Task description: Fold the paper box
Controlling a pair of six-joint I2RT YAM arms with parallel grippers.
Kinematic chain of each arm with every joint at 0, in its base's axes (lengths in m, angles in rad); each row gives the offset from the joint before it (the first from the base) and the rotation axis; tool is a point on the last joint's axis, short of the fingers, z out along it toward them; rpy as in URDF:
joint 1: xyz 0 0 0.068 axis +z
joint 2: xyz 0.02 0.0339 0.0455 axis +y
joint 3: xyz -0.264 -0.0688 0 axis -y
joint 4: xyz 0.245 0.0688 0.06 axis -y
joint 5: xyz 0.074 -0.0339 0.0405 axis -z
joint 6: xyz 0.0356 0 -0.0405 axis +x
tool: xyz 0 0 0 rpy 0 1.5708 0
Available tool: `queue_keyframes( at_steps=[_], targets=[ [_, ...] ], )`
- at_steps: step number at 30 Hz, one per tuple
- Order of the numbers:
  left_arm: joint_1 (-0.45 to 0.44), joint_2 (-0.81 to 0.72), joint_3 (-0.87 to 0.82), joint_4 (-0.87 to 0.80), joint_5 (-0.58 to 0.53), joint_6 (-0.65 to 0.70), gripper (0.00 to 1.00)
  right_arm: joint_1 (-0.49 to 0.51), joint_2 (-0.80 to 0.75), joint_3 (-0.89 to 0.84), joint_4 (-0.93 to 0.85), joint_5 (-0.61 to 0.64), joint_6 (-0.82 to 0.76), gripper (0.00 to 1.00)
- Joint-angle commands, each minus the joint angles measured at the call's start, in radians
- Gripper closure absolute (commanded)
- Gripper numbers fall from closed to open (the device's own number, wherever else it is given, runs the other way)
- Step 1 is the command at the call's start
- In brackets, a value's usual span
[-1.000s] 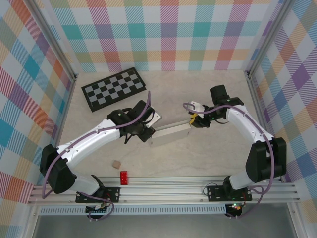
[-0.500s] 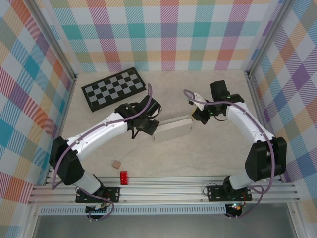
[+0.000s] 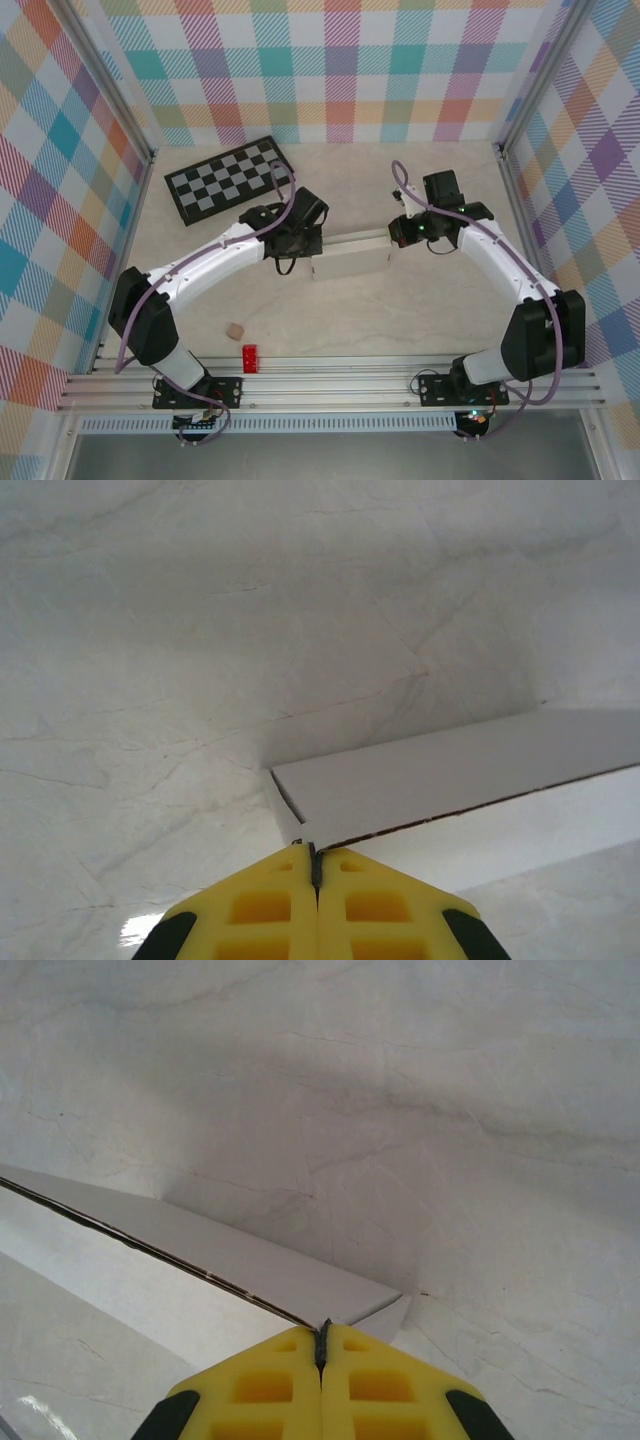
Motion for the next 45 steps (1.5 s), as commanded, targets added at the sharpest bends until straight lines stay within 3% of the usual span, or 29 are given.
queue_keyframes(
  at_steps=[1,5,10,15,21,26,38,45],
  targets=[
    [0.012,-0.052,-0.045,0.088,0.001,-0.203,1.0,0.015,-0.05,-0.052,0.081,0.002,0.098,1.0],
    [0.012,-0.064,-0.088,0.129,0.024,-0.325,1.0,0.039,-0.091,-0.105,0.129,0.031,0.147,1.0],
    [0.012,-0.067,-0.109,0.149,0.035,-0.318,1.0,0.065,-0.127,-0.163,0.195,0.058,0.213,1.0],
    [0.007,-0.067,-0.08,0.122,0.027,-0.097,1.0,0.077,-0.133,-0.174,0.215,0.057,0.244,1.0],
    [0.006,-0.056,-0.037,0.045,0.096,0.162,1.0,0.078,-0.132,-0.144,0.186,0.056,0.212,1.0],
    [0.003,-0.068,-0.074,0.082,0.11,0.132,1.0,0.08,-0.133,-0.149,0.199,0.06,0.222,1.0],
    [-0.013,-0.152,-0.198,0.154,-0.029,-0.007,1.0,0.092,-0.181,-0.203,0.23,0.071,0.28,1.0],
    [-0.02,-0.167,-0.242,0.208,-0.039,0.01,1.0,0.093,-0.22,-0.289,0.303,0.061,0.275,1.0]
  ],
)
